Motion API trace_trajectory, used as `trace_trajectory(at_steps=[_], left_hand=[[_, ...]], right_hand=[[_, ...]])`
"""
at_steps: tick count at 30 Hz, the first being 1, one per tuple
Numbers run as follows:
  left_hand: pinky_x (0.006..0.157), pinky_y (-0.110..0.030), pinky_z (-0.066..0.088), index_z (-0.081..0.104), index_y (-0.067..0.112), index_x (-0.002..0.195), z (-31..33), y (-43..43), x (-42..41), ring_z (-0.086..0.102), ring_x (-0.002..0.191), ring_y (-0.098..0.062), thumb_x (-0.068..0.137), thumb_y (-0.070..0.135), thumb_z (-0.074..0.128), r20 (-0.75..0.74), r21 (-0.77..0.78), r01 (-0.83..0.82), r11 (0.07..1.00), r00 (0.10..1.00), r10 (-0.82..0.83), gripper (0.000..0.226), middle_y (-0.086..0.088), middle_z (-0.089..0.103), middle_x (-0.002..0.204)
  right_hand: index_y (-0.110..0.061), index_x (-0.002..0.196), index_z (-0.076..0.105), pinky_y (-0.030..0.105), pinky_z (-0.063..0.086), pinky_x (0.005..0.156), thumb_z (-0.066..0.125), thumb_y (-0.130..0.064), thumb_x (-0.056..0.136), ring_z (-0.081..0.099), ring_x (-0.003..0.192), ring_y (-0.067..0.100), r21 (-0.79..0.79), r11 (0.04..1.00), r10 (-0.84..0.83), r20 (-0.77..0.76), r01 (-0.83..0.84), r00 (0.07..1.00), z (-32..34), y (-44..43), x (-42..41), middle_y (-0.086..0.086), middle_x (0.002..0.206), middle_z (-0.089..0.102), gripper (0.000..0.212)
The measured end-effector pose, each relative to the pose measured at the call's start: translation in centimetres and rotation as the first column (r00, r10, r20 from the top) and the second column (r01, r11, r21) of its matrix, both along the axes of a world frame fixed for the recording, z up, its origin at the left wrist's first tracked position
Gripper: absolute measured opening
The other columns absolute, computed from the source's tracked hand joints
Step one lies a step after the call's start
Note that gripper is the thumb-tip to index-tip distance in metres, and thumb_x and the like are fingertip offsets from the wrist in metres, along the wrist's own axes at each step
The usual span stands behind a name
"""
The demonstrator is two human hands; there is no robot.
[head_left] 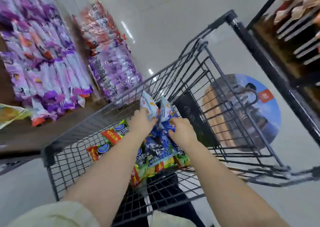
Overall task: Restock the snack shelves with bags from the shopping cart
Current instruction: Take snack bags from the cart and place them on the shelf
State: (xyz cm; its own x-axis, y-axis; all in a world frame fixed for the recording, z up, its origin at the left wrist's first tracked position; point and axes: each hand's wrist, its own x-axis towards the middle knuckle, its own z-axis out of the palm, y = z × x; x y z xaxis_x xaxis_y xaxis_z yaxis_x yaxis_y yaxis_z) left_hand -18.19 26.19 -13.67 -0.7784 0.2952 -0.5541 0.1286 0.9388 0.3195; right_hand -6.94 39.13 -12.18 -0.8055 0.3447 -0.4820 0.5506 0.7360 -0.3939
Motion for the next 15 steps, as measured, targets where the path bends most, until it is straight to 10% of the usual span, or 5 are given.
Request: trace_trajectory(at_steps=[8, 15], left_hand=[[0.066, -0.035, 0.042, 0.054, 0.016, 0.102, -2.5, 0.7, 0.1, 0.054, 0.083, -0.029, 0.096, 0.031, 0.06, -0.007, 0.102, -0.229, 0.968, 0.973, 0.23, 0.017, -0.011, 0.055, 0.113], [0.049, -0.028, 0.036, 0.057, 0.02, 0.091, -0.2, -4.6, 3.2, 0.049, 0.057, -0.015, 0.095, 0.023, 0.064, 0.134, 0.388, -0.524, 0.758, 0.846, 0.516, 0.008, -0.001, 0.061, 0.092]], right_hand=[[-0.016, 0.127, 0.058, 0.041, 0.045, 0.097, 0.06, -0.024, 0.089, 0.045, 0.122, 0.027, -0.083, 0.994, 0.073, 0.01, -0.072, 0.997, -2.7, 2.6, 0.1, 0.003, 0.123, 0.062, 0.038], [-0.016, 0.128, 0.057, 0.041, 0.045, 0.099, 0.061, -0.026, 0.091, 0.046, 0.122, 0.025, -0.1, 0.986, 0.135, -0.011, -0.135, 0.991, -1.3, 2.1, -0.6, 0.005, 0.123, 0.061, 0.039]])
